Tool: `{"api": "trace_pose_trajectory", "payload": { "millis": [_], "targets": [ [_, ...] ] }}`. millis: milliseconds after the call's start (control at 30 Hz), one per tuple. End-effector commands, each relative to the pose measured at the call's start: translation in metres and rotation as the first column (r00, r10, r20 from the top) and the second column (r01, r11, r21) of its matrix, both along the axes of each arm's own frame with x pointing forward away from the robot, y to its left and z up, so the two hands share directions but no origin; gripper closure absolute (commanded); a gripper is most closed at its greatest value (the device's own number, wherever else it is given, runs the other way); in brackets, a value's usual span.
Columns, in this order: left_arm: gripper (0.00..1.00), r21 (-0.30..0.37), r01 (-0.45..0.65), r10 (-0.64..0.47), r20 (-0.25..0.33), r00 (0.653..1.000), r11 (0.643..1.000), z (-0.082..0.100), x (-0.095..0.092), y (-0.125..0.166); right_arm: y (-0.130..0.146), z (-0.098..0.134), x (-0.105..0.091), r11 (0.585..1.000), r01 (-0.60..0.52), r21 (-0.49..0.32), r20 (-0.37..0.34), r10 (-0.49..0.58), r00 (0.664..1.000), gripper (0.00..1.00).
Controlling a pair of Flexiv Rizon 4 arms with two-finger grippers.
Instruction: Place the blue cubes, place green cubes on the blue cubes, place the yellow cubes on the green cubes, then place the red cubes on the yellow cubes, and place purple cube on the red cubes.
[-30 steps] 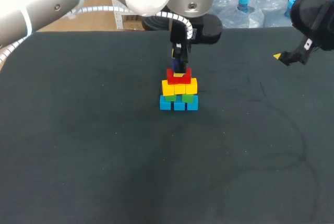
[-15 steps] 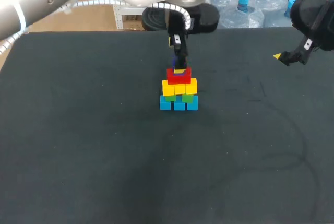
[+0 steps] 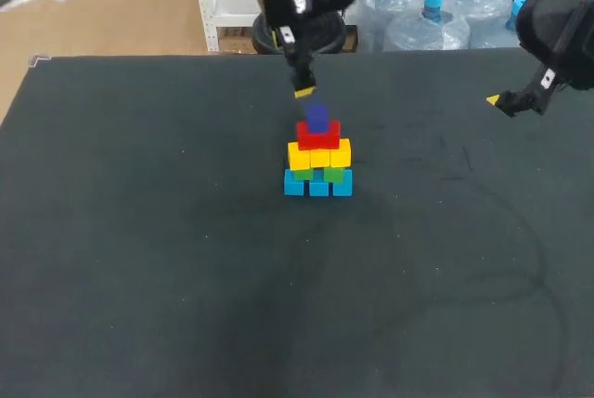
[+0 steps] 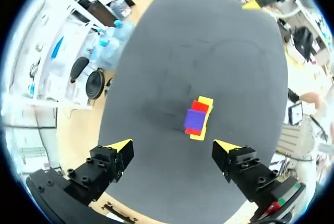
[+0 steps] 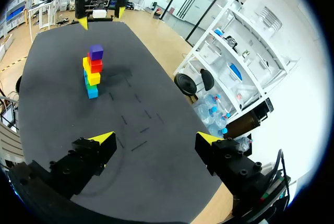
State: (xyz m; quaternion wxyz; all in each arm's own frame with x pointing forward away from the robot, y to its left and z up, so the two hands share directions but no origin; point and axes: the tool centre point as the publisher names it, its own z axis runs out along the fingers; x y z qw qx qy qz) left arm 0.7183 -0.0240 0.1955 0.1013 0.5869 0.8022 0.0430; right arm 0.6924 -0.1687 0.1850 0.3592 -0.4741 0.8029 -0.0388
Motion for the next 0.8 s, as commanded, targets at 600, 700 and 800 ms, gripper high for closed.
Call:
{"api": "trace_pose_trajectory", "payload": {
  "millis": [600,700,800],
  "targets": [
    [0.00,-0.453,-0.182,0.321,0.251,0.913,0.872,0.052,-0.019,0.075,0.000,-0.002,-0.002,1.000,0.006,0.001,0.013,-0.006,1.000,0.00],
    [0.00,-0.488,-0.202,0.362,0.259,0.896,0.849,0.056,-0.022,0.083,0.000,-0.002,-0.002,1.000,0.006,0.001,0.013,-0.006,1.000,0.00],
    [0.00,-0.533,-0.231,0.416,0.255,0.873,0.814,0.058,-0.025,0.092,0.000,-0.002,-0.002,1.000,0.006,0.001,0.013,-0.006,1.000,0.00]
  ]
}}
